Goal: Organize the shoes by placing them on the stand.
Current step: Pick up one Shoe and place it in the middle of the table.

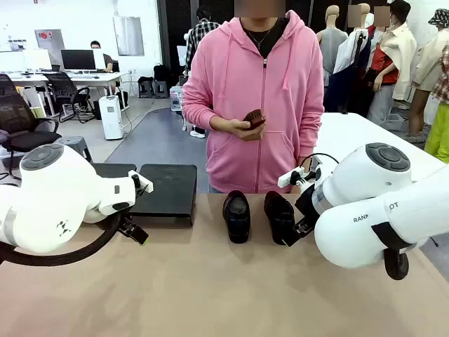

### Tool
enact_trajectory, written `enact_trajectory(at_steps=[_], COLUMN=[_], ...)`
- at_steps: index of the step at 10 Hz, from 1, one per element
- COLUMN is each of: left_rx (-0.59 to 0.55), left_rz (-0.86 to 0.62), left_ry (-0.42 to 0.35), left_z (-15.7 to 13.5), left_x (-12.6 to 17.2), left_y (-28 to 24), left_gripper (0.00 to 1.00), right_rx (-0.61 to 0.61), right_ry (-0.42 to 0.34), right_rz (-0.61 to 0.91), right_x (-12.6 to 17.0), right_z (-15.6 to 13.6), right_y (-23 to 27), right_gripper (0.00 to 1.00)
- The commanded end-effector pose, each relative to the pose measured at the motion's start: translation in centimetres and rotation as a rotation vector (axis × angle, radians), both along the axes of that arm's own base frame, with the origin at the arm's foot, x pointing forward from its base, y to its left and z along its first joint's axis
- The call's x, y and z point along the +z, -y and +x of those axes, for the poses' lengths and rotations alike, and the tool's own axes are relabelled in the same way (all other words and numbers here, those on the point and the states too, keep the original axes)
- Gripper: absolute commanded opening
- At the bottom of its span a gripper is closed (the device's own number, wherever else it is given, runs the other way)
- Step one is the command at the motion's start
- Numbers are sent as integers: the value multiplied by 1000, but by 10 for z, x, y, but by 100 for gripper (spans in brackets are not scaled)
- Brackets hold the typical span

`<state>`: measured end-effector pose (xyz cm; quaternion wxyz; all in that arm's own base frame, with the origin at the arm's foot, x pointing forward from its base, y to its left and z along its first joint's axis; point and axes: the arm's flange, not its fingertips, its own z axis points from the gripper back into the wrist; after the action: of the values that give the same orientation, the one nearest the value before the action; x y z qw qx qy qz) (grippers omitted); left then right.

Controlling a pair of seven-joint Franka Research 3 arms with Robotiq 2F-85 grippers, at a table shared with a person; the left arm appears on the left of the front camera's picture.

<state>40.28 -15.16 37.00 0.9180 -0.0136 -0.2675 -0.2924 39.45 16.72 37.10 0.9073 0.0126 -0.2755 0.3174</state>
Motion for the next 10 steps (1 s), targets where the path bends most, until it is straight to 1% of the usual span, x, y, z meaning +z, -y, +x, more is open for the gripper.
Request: enact_trajectory(at_steps=[1,10], left_rx=[0,0], left_rz=[0,0], left_ry=[1,1], left_z=[0,0], left_x=[0,0], left_y=[0,0], left_gripper=[100,100], right_rx=[0,0], right_ry=[0,0], right_rz=[0,0], right_x=[0,0], right_z=[0,0], right_y=[0,0], right_gripper=[100,100])
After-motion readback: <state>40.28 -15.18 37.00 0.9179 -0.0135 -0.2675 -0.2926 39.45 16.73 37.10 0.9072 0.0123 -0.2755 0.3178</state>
